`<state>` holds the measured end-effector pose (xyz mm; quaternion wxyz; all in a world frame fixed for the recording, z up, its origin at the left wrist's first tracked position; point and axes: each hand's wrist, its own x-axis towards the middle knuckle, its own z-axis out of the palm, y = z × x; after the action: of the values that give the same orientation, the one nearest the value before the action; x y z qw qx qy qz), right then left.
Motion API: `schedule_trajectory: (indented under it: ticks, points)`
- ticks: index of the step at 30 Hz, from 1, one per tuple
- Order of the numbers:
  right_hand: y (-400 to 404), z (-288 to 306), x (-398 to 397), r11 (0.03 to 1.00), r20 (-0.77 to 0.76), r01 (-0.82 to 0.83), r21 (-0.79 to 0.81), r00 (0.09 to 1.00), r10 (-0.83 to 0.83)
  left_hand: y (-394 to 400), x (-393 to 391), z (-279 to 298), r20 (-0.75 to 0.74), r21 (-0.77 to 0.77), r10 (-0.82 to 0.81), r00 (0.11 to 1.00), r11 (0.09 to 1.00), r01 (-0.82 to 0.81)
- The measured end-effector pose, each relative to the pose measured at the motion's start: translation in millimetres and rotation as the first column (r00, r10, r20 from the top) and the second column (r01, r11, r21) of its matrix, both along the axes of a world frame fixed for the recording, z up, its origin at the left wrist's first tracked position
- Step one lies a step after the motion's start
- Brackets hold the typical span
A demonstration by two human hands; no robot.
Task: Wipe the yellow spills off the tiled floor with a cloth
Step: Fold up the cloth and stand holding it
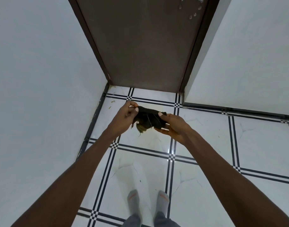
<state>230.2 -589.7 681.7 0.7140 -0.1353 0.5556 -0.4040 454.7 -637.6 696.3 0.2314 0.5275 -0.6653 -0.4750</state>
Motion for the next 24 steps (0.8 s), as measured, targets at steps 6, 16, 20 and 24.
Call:
schedule_trajectory:
  ticks: [6, 16, 20, 24]
  points:
    - [11.9, 23.8, -21.1, 0.833, -0.601, -0.548, 0.083, 0.638, 0.48, 0.1, -19.9, 64.7, -0.113, -0.02, -0.068, 0.991, 0.998, 0.066]
    - [16.5, 54.5, -14.7, 0.738, -0.526, -0.552, -0.388, 0.79, 0.314, -20.9, -30.4, 111.3, 0.035, -0.098, -0.141, 0.989, 0.985, 0.144]
    - [28.1, 54.6, -5.7, 0.8, -0.371, -0.456, -0.39, 0.873, 0.316, -37.8, -22.1, 102.0, 0.029, -0.032, -0.026, 0.999, 0.999, 0.027]
    - [30.4, 59.4, 6.6, 0.898, -0.111, -0.273, -0.344, 0.962, 0.25, -28.4, -16.8, 69.9, 0.044, -0.004, 0.101, 0.994, 0.995, -0.101]
